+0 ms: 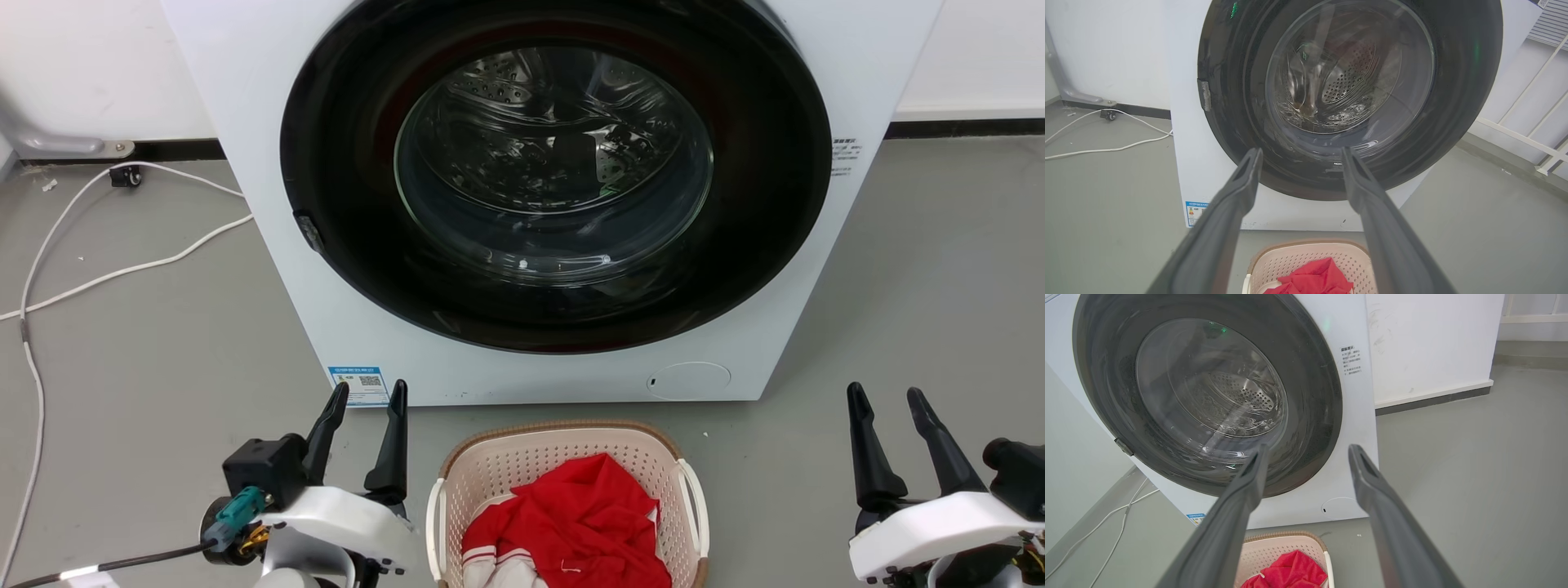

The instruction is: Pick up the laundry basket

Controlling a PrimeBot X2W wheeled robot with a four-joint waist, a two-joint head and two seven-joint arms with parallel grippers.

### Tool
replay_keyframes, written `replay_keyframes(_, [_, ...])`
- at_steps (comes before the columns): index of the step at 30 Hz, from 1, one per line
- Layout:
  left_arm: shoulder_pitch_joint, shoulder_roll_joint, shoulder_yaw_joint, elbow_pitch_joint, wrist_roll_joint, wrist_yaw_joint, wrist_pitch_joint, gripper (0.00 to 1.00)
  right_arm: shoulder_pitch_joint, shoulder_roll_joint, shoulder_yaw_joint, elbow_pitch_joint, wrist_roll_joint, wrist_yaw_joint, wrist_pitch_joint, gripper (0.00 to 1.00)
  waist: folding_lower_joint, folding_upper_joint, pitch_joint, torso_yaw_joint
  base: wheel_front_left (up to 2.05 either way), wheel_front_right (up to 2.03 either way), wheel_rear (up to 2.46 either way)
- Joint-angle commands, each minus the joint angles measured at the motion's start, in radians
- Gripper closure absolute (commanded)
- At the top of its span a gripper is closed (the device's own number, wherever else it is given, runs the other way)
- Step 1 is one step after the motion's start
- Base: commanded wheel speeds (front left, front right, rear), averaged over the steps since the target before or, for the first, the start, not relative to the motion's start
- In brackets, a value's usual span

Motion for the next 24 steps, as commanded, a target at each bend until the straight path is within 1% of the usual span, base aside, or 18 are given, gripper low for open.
replay_keyframes(1, [-0.016,0.008,-0.007,-0.004,0.026,0.005,-0.009,0.00,0.004,0.001,0.001,-0.018,-0.029,0.000,-0.005,0.00,0.0000,0.0000,0.000,-0.001,0.00,0.00,0.00])
replay_keyframes(8, [-0.013,0.011,-0.021,0.001,0.085,0.017,-0.025,0.00,0.016,0.001,0.002,-0.031,-0.087,0.000,-0.006,0.00,0.0000,0.0000,0.000,-0.004,0.00,0.00,0.00])
replay_keyframes(24, [-0.009,0.010,-0.040,0.018,0.205,0.041,-0.057,0.00,0.033,0.002,0.001,-0.051,-0.180,0.000,-0.013,0.00,0.0000,0.0000,0.003,-0.008,0.00,0.00,0.00])
